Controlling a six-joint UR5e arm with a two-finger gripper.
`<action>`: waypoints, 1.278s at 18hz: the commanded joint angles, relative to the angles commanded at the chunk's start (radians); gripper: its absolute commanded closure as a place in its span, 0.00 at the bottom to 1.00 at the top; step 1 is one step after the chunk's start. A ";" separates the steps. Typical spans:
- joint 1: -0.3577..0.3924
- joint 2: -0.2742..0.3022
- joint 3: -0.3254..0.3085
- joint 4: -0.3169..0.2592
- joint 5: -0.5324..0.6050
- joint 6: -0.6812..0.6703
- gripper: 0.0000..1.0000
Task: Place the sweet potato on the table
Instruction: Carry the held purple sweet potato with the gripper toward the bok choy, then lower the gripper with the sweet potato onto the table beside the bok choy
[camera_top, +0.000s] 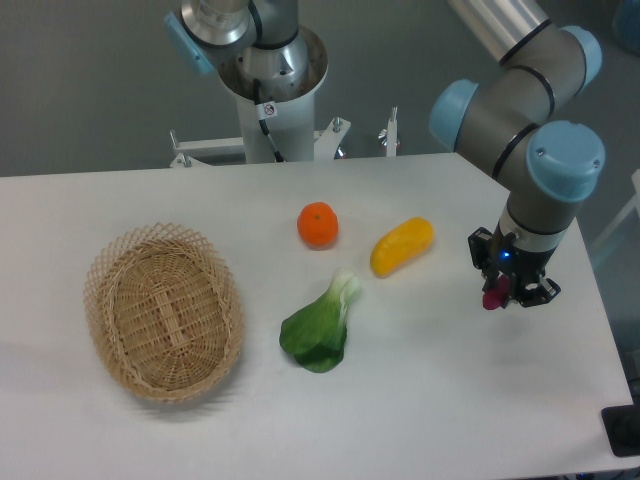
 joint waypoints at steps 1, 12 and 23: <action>0.000 -0.002 0.000 0.000 0.000 -0.001 0.91; -0.040 -0.032 0.000 0.029 0.029 -0.046 0.91; -0.235 -0.103 -0.003 0.118 0.026 -0.323 0.90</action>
